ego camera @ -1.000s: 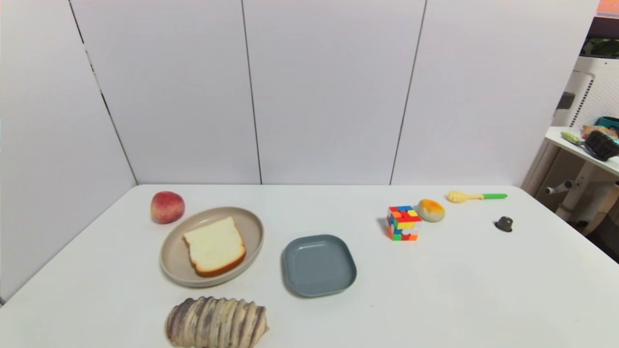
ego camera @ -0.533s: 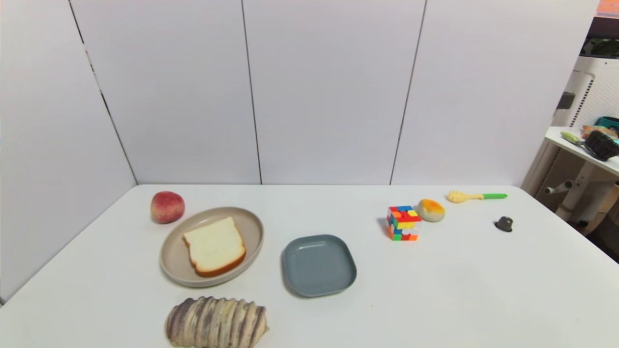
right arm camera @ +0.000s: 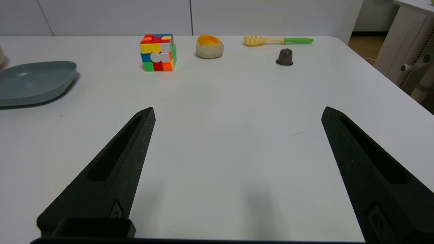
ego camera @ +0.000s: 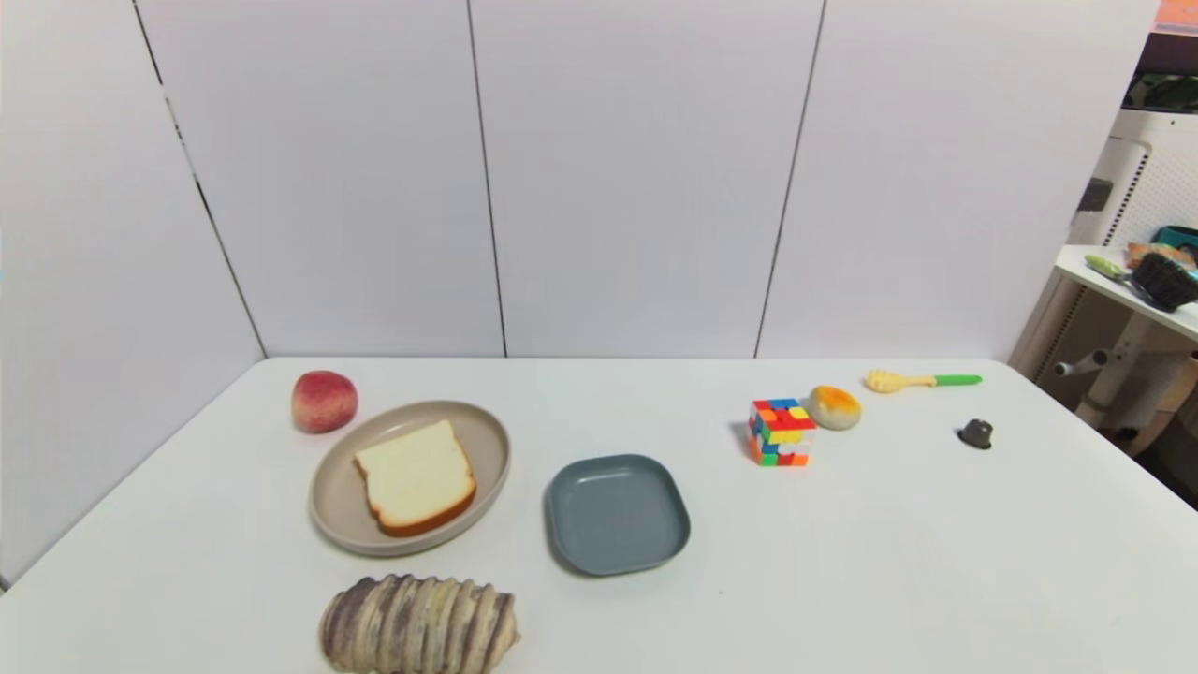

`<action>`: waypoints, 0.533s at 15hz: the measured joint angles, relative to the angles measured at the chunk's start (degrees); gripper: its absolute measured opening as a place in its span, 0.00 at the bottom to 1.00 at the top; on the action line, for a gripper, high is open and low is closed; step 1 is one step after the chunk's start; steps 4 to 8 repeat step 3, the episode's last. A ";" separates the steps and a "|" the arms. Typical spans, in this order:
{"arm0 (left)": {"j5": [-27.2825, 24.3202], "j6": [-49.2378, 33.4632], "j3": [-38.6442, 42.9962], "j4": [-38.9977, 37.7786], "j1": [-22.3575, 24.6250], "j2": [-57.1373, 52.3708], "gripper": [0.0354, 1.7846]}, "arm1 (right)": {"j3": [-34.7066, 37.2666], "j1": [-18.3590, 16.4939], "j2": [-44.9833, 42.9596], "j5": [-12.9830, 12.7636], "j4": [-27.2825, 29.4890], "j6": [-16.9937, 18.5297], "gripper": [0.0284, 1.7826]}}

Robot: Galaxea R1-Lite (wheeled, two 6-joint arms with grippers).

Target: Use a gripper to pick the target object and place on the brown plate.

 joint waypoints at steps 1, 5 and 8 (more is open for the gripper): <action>0.02 0.00 0.00 0.00 0.00 0.00 0.94 | 0.00 0.00 0.00 0.02 -0.02 0.16 0.95; 0.00 0.00 0.00 0.02 0.02 0.00 0.94 | 0.00 0.00 0.00 0.00 0.00 0.30 0.95; 0.00 0.00 0.00 0.02 0.02 0.00 0.94 | 0.00 0.00 0.00 0.00 0.00 0.30 0.95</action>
